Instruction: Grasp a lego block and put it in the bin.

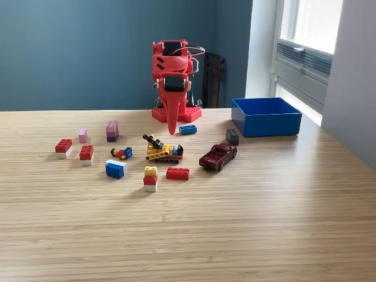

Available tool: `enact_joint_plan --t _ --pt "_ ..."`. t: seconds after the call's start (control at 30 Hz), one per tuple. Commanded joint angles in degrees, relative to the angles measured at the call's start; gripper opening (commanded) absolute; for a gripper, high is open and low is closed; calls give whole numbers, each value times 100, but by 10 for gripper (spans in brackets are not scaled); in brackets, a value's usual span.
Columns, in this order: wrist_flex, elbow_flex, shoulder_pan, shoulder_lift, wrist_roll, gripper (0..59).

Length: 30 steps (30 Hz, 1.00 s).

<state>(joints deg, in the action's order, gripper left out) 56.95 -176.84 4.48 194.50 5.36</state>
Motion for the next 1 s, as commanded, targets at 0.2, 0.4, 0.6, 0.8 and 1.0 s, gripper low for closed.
enact_joint_plan --t 0.2,0.4,0.6,0.8,1.0 --pt "26 26 0 88 18 1" --pt "26 26 -44 88 70 1" --pt "26 26 -79 88 149 1" --pt "26 26 -88 88 149 1" --pt "26 26 -114 88 176 1"
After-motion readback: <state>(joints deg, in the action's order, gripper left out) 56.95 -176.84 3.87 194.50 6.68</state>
